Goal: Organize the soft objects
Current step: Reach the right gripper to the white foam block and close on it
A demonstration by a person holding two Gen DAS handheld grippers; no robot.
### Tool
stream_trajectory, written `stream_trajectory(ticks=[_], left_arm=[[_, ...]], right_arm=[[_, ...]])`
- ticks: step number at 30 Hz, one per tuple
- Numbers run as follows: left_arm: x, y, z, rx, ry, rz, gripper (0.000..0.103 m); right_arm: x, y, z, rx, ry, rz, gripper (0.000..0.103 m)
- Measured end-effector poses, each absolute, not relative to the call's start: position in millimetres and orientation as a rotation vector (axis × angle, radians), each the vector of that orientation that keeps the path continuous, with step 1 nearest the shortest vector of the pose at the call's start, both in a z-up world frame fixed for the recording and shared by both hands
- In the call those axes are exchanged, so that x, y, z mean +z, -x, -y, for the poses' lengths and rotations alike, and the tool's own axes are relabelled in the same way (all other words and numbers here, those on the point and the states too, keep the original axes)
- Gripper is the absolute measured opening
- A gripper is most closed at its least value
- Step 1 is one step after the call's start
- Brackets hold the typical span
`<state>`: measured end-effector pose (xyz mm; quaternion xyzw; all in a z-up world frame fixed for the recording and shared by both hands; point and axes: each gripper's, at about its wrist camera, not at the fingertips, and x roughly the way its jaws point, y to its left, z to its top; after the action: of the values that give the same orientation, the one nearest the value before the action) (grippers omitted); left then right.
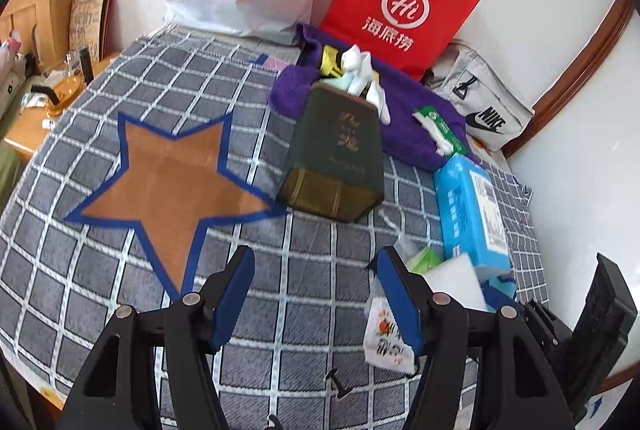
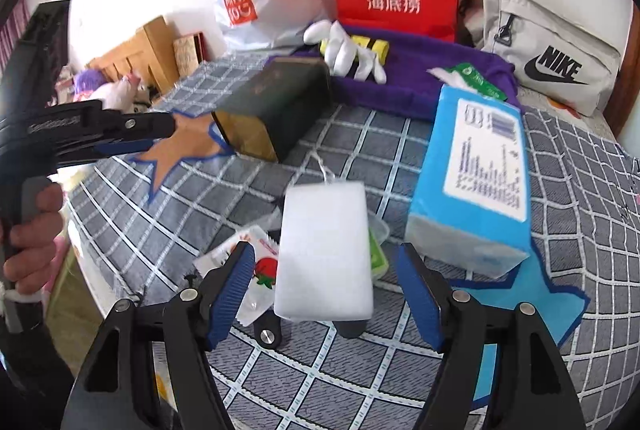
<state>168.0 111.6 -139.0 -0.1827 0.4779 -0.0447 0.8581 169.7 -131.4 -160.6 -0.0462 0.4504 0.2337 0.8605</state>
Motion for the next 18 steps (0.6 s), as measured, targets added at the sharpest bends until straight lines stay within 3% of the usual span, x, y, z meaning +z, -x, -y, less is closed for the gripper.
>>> stream_trajectory(ticks=[3,6,18], left_arm=[[-145.0,-161.9,-111.2,-0.1,0.388,-1.012,0.062],[-149.2,-158.8,-105.7,-0.108,0.379,-1.026,0.062],[-166.8,-151.1,-48.3,-0.215,0.287,-1.096,0.062]], right_arm=[[-170.7,-171.4,125.9,0.473,0.117,-0.946,0.072],[-171.2,-169.3,128.5,0.438,0.118,-0.906,0.049],[-143.2,-137.1,187.2,0.39,0.036,-0.812,0.049]])
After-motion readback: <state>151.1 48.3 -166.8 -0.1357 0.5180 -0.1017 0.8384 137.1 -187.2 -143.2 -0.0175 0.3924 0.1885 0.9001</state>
